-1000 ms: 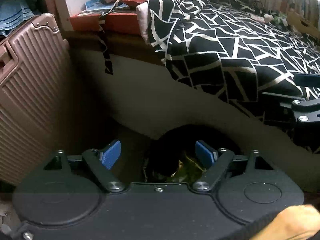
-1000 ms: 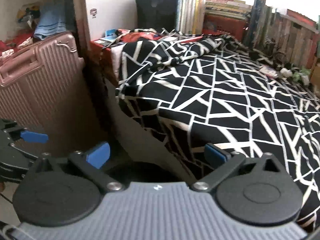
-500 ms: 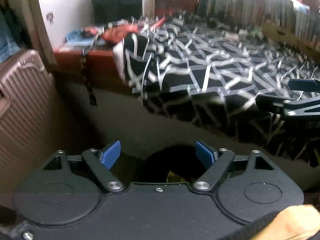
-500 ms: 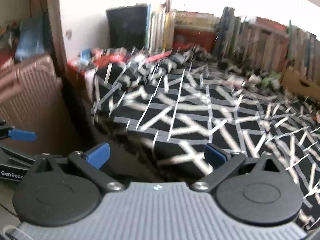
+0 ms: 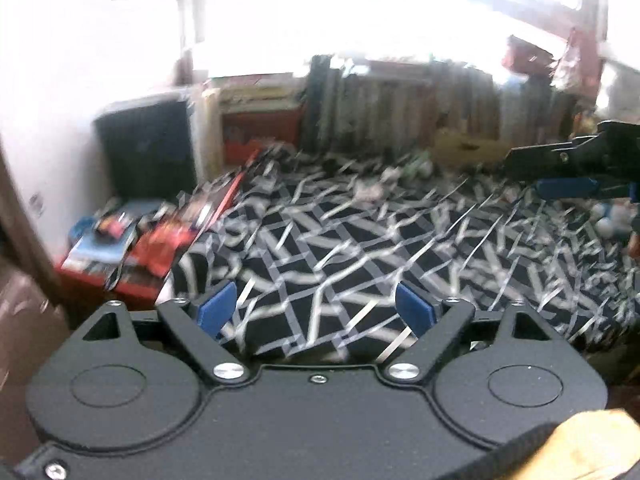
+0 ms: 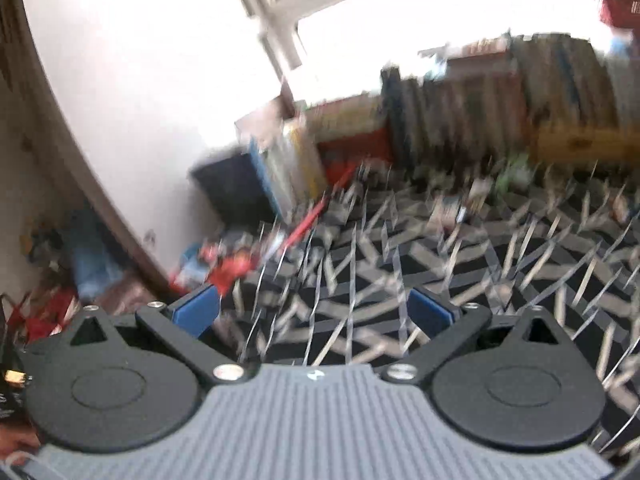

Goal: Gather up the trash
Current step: 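Swing both tools back over the cluttered bed, then grasp the pink RICE packet with the left gripper while the right gripper grasps the foil wrapper, then lift and carry the RICE packet and foil wrapper past the bed edge toward the floor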

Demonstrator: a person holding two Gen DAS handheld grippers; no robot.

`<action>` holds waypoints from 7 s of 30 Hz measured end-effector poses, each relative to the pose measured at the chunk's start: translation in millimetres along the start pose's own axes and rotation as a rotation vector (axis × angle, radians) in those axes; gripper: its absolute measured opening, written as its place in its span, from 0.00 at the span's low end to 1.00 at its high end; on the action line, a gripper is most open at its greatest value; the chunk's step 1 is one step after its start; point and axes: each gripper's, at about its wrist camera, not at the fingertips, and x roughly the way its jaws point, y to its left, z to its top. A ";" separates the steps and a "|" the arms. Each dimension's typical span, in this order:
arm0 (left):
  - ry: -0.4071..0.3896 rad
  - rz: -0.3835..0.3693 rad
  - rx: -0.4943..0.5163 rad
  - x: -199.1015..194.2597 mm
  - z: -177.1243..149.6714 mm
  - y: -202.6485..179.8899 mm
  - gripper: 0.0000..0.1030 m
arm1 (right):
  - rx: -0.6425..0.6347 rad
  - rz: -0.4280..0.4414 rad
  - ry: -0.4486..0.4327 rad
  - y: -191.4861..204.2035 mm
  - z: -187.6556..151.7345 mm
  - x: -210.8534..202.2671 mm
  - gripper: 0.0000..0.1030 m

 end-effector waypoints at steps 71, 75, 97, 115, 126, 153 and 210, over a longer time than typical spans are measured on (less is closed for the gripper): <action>0.198 0.094 0.046 546.8 126.2 -105.7 0.17 | -0.109 -0.170 0.197 -266.3 65.4 275.3 1.00; 0.148 0.100 0.020 527.7 129.4 -98.1 0.14 | -0.148 -0.153 0.200 -265.7 67.6 322.3 0.97; 0.164 0.103 -0.009 530.5 128.6 -55.2 0.57 | -0.393 -0.219 0.141 -239.2 47.3 401.4 0.31; 0.213 -0.168 0.075 578.4 135.1 -42.0 0.78 | -0.195 -0.245 0.101 -261.0 53.4 317.3 0.31; 0.124 -0.148 0.093 555.7 125.5 -55.8 0.36 | -0.097 -0.268 0.085 -259.6 50.4 294.7 0.31; -0.149 -0.201 0.089 311.4 117.6 -66.9 0.26 | -0.027 -0.309 -0.044 -191.0 34.2 162.1 0.31; 0.163 -0.051 -0.057 105.0 -200.1 39.6 0.26 | -0.197 -0.051 0.094 76.8 -178.6 44.2 0.32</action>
